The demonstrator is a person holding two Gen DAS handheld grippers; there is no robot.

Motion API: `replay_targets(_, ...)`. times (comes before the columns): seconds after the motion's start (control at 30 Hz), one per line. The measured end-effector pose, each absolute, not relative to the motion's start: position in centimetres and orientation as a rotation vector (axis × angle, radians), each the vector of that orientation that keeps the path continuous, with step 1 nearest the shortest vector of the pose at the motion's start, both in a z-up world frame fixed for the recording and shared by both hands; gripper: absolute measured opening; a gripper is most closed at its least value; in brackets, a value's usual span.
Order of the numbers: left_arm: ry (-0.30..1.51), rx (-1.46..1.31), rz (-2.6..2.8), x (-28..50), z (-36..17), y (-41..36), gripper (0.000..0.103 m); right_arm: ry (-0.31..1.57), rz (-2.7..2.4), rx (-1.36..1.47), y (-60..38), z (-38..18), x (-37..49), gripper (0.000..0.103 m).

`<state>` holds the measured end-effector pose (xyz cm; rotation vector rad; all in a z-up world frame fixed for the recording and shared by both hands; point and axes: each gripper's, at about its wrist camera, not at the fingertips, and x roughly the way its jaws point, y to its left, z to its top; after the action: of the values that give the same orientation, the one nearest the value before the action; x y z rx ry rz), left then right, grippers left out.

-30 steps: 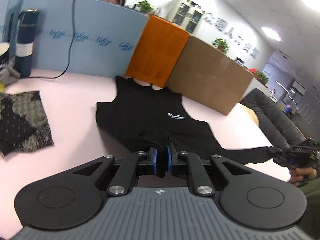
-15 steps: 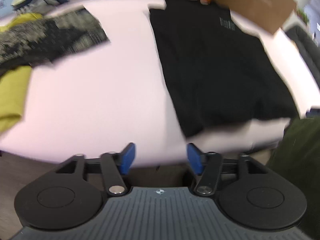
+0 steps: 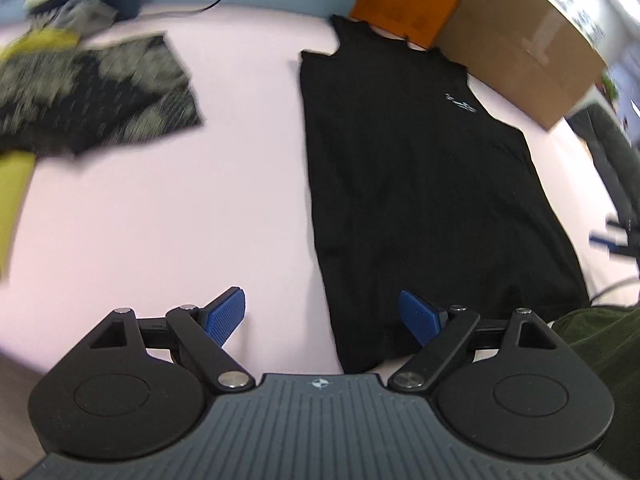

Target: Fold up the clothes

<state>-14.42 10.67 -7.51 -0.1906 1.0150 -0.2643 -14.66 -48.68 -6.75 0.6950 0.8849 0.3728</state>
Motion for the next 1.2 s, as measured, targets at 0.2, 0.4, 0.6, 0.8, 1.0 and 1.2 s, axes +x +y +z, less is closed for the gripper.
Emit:
replay_targets(0.2,0.85,0.017,-0.312,-8.9,-0.9,11.1,0.083,0.784,0.366,0.664,-49.1,-2.8,-9.8,0.081)
replay_targets(0.4,0.557,0.073,-0.295,-3.3,7.4,12.2,0.103,0.518,0.341,0.639,-50.2,2.3,-6.2,0.1)
replay_targets(0.6,0.743,-0.142,-0.191,4.5,0.5,11.3,0.103,0.651,0.312,0.665,-49.6,-4.7,-0.7,0.097)
replay_targets(0.8,0.91,-0.337,-0.24,9.2,-8.6,9.6,0.103,0.745,0.269,0.892,-49.9,-12.5,3.0,0.094)
replay_targets(1.0,0.898,-0.496,-0.23,11.2,-11.0,10.9,0.103,0.754,0.35,0.97,-49.7,-13.9,5.3,0.092)
replay_targets(1.2,0.861,-0.464,-0.244,12.5,-11.2,10.7,0.095,0.812,0.355,0.883,-48.2,-13.9,7.3,0.054)
